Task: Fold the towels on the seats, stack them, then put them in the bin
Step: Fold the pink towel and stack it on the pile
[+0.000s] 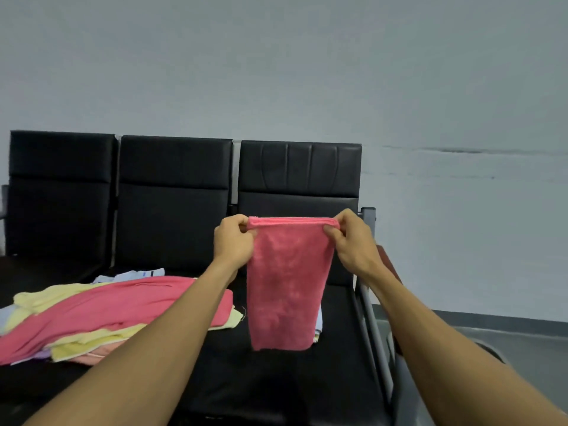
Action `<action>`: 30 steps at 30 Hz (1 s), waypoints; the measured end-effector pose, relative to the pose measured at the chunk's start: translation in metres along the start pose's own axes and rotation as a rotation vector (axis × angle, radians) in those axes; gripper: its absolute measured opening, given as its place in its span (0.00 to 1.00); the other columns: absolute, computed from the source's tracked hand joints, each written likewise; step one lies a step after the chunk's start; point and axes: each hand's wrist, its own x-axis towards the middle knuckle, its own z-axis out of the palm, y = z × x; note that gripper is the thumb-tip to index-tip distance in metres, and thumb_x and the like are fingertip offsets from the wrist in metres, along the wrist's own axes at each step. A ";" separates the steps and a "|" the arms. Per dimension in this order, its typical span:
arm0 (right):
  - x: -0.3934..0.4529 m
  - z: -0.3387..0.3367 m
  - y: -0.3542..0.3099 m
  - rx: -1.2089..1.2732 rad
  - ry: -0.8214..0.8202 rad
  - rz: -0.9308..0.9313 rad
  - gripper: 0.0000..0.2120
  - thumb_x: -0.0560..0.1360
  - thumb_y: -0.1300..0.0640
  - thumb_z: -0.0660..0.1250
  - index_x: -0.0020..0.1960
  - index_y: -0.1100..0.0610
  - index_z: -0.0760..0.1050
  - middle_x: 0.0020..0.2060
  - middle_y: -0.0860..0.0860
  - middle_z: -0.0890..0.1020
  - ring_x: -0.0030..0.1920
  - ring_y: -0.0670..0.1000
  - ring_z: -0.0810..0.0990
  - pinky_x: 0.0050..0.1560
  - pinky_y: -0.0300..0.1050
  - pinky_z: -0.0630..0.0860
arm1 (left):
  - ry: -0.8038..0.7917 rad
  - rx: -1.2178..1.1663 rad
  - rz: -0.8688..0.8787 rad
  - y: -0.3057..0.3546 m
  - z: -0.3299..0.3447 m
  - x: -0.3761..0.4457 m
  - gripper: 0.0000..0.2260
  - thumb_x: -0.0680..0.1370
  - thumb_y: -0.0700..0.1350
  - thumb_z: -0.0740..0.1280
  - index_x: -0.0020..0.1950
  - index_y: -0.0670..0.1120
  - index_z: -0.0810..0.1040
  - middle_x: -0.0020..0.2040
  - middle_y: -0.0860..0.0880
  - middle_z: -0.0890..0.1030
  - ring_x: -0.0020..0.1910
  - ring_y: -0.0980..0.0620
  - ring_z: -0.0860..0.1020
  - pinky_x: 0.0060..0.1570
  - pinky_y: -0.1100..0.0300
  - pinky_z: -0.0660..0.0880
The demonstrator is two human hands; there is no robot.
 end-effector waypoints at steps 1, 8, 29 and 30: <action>-0.004 -0.001 -0.002 0.001 -0.002 -0.001 0.07 0.83 0.54 0.62 0.50 0.58 0.71 0.41 0.45 0.78 0.41 0.41 0.75 0.37 0.33 0.68 | -0.012 0.012 0.016 0.002 -0.002 -0.002 0.07 0.79 0.37 0.66 0.45 0.47 0.81 0.42 0.50 0.82 0.40 0.55 0.78 0.35 0.62 0.72; -0.027 -0.007 -0.012 0.029 0.043 0.001 0.08 0.84 0.53 0.57 0.53 0.58 0.68 0.41 0.46 0.76 0.41 0.46 0.75 0.38 0.41 0.70 | -0.166 0.180 0.122 0.009 -0.006 -0.020 0.07 0.85 0.43 0.55 0.50 0.45 0.71 0.46 0.45 0.78 0.39 0.48 0.74 0.35 0.53 0.67; -0.056 0.128 0.173 -0.012 -0.060 0.314 0.06 0.79 0.52 0.68 0.44 0.52 0.75 0.38 0.42 0.80 0.40 0.39 0.77 0.38 0.34 0.69 | -0.250 0.353 -0.123 -0.210 0.110 -0.023 0.08 0.80 0.43 0.65 0.53 0.48 0.85 0.46 0.46 0.83 0.47 0.45 0.80 0.46 0.52 0.75; -0.057 0.134 0.182 0.009 -0.065 0.331 0.07 0.79 0.53 0.67 0.44 0.52 0.74 0.37 0.44 0.80 0.38 0.41 0.78 0.39 0.37 0.71 | -0.248 0.339 -0.153 -0.219 0.113 -0.023 0.08 0.80 0.44 0.65 0.52 0.49 0.85 0.44 0.48 0.84 0.45 0.46 0.81 0.44 0.52 0.76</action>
